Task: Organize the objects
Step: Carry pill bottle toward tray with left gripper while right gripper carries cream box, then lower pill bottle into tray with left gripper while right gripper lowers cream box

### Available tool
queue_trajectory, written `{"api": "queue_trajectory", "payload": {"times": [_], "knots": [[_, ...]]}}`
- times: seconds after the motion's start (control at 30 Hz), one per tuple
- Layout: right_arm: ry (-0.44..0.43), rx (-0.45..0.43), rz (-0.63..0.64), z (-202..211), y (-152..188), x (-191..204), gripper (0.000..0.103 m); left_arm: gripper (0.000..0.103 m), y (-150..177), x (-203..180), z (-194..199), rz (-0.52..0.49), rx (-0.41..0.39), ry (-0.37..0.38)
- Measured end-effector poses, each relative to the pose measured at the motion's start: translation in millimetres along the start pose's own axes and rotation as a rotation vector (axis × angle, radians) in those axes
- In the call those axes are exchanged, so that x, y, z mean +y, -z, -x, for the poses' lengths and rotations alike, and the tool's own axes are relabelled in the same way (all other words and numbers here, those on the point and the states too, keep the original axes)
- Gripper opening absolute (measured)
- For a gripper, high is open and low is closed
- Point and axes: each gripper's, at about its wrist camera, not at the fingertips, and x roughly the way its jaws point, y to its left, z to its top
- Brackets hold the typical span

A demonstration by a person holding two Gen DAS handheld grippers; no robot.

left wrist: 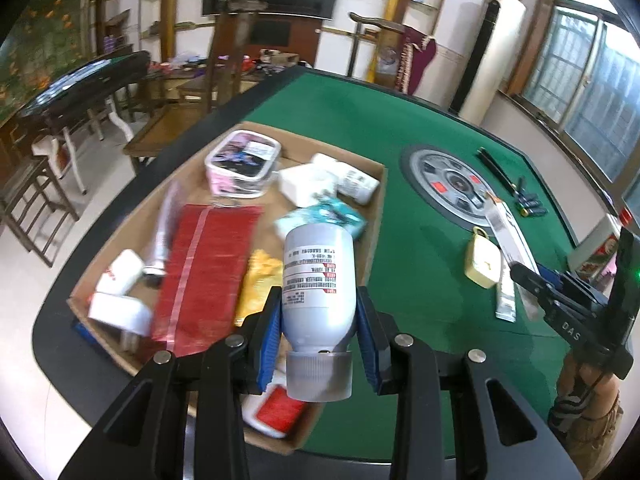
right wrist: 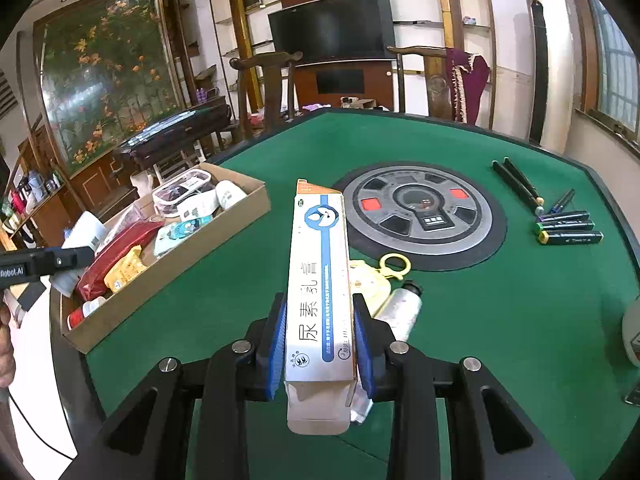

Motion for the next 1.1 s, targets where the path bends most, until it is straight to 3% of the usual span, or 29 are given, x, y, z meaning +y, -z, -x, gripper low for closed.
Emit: {"api": "queue_trajectory", "payload": {"times": [0.63, 0.83, 1.1], "knots": [[-0.057, 0.013, 0.034, -7, -2, 27, 0.032, 0.034, -29, 102, 42, 0.155, -0.091, -0.162], [-0.068, 0.017, 0.044, -9, -3, 34, 0.032, 0.034, -37, 114, 28, 0.141, -0.056, -0.185], [-0.078, 0.027, 0.059, -14, -3, 43, 0.032, 0.034, -53, 118, -24, 0.079, 0.043, -0.218]]}}
